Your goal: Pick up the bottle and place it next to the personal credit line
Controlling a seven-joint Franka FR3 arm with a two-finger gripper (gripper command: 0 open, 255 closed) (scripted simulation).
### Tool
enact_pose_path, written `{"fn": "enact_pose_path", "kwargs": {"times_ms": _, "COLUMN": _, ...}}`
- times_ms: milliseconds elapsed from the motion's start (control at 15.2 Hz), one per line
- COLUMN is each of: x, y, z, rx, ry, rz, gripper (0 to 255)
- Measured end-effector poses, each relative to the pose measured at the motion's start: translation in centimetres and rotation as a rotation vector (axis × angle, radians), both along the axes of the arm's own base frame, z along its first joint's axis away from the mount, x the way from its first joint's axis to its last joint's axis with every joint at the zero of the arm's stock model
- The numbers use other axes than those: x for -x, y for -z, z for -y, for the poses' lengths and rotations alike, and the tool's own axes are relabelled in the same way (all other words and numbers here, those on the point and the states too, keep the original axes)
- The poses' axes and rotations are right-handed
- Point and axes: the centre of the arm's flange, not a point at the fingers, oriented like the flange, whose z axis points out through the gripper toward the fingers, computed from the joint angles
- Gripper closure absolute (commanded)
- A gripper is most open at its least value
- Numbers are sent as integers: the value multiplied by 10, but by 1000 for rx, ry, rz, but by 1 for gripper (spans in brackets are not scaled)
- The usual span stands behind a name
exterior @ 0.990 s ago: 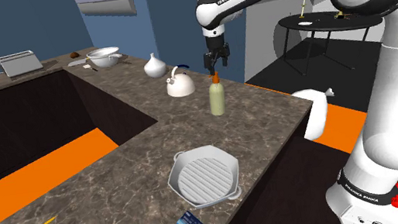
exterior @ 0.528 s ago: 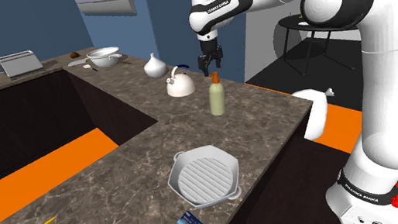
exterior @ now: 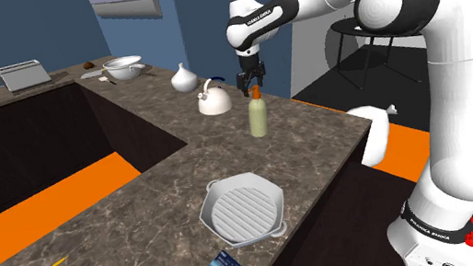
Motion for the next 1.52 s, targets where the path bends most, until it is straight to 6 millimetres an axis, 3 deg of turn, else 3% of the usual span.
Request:
{"fn": "enact_pose_path", "kwargs": {"times_ms": 198, "x": 0, "y": 0, "z": 0, "rx": 0, "ry": 0, "rz": 0, "gripper": 0}}
{"fn": "enact_pose_path", "kwargs": {"times_ms": 264, "x": 0, "y": 0, "z": 0, "rx": 0, "ry": 0, "rz": 0, "gripper": 255}}
{"fn": "enact_pose_path", "kwargs": {"times_ms": 990, "x": 0, "y": -2, "z": 0, "rx": 0, "ry": 0, "rz": 0, "gripper": 255}}
{"fn": "enact_pose_path", "kwargs": {"times_ms": 1518, "x": 1, "y": -41, "z": 0, "rx": 0, "ry": 0, "rz": 0, "gripper": 255}}
